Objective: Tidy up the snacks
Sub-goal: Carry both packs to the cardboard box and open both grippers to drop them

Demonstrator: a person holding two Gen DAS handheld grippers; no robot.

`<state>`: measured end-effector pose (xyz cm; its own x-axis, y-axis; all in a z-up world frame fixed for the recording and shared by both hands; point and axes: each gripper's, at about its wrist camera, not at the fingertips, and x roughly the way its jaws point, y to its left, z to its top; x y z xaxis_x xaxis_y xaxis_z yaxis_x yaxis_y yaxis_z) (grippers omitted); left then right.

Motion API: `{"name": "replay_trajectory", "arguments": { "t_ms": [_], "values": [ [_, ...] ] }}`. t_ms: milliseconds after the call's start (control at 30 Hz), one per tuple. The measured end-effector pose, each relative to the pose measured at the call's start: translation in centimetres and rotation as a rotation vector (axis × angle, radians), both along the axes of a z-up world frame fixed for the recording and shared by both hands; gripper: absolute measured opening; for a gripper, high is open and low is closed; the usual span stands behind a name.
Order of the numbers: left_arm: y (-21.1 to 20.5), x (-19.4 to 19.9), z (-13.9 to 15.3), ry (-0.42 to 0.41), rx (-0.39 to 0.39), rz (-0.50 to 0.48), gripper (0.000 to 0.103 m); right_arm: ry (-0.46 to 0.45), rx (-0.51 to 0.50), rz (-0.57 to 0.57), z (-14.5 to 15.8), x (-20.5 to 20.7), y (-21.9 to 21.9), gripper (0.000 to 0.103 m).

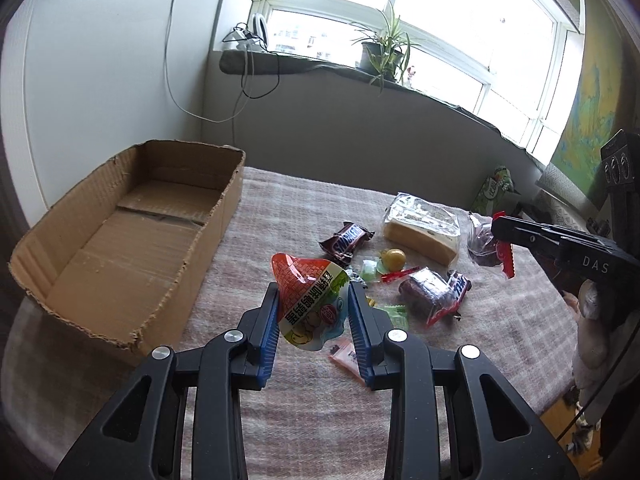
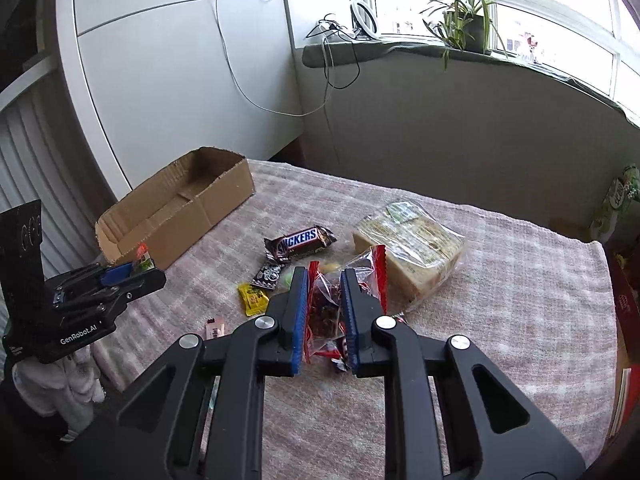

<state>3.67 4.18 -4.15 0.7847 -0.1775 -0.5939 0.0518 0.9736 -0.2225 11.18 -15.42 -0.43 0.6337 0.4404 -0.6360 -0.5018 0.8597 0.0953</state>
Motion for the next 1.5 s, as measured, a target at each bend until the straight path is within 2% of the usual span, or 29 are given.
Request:
{"name": "replay_trajectory", "arguments": {
  "t_ms": [233,433,633,833,1200,1300,1333,1367,1467,1500],
  "values": [
    [4.2,-0.4,0.7,-0.011,0.01,0.089,0.031,-0.046,0.001,0.109,1.8,0.8,5.9,0.017],
    [7.4,-0.2,0.6,-0.006,0.021,0.155,0.031,-0.043,0.013,0.196,2.3,1.7,11.4,0.017],
    [9.6,0.3,-0.1,0.013,0.025,0.193,0.031,-0.007,0.008,0.288,1.6,2.5,17.1,0.017],
    [10.8,1.0,-0.7,0.027,0.021,0.208,0.031,0.033,-0.037,0.344,-0.5,3.6,21.6,0.017],
    [11.6,1.3,-0.9,0.036,0.019,0.214,0.031,0.038,-0.069,0.378,-1.4,4.6,24.6,0.018],
    [11.6,1.2,-0.8,0.035,0.021,0.22,0.038,0.038,-0.066,0.38,-1.4,4.8,24.8,0.019],
    [11.7,1.2,-0.8,0.032,0.018,0.226,0.04,0.038,-0.064,0.38,-1.4,4.8,24.9,0.021],
    [11.8,1.2,-0.7,0.033,0.016,0.231,0.041,0.039,-0.064,0.38,-1.3,4.8,24.9,0.027],
    [12.0,1.1,-0.6,0.03,0.01,0.236,0.042,0.021,-0.05,0.364,-0.9,4.7,24.5,0.054],
    [12.0,1.1,-0.6,0.029,0.01,0.237,0.042,0.018,-0.042,0.363,-0.6,4.7,24.4,0.059]
  ]
}}
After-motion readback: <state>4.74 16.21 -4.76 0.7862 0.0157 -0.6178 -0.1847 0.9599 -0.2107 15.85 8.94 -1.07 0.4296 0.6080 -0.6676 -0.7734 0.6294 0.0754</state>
